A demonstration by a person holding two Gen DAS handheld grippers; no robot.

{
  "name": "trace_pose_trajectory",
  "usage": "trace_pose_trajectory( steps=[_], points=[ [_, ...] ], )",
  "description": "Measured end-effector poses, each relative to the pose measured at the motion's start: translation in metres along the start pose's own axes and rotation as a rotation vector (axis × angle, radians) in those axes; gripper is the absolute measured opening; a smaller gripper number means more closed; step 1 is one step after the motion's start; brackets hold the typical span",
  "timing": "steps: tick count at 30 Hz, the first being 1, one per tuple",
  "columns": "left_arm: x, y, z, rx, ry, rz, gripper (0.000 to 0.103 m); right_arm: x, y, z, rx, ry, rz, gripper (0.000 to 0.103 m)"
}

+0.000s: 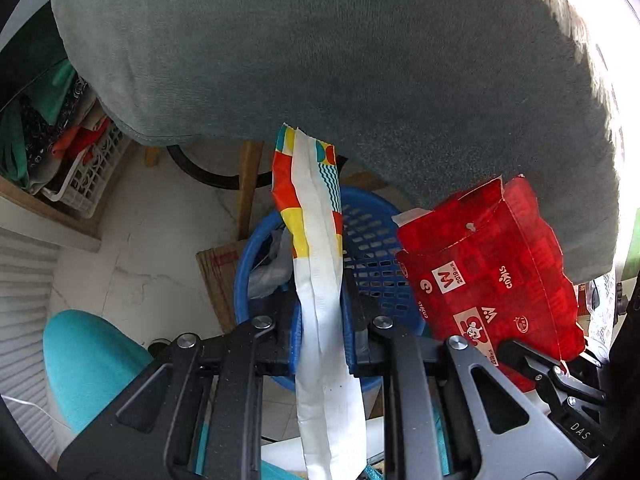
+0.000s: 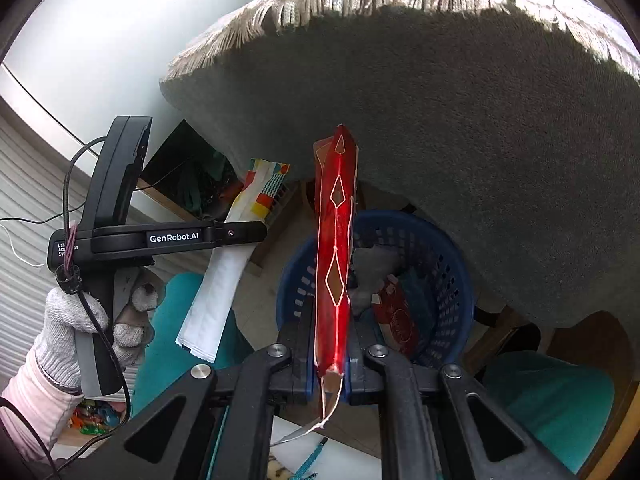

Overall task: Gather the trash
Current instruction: 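Carry the strip package and red wrapper down over the blue wastebasket with both tools, then open both tools to drop the strip package and wrapper into the basket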

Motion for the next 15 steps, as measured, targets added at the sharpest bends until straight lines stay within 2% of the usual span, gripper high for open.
trace_pose_trajectory(
  steps=[10,15],
  points=[
    [-0.026,0.001,-0.002,-0.003,0.006,0.051,0.015,-0.012,-0.002,-0.013,-0.043,-0.054,0.023,0.009],
    [-0.035,0.003,-0.007,-0.011,0.010,0.067,0.015,-0.009,0.001,-0.012,-0.040,-0.081,0.019,0.021]
  ],
)
Point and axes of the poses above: each gripper's, at about its wrist camera, not at the fingertips, and x roughly against the way its jaws point, z to its left, y to its top, the point moved 3 cm from there along -x, roughly the way its jaws point, and after that the axes turned 2 degrees about -x, right-handed, at the moved point
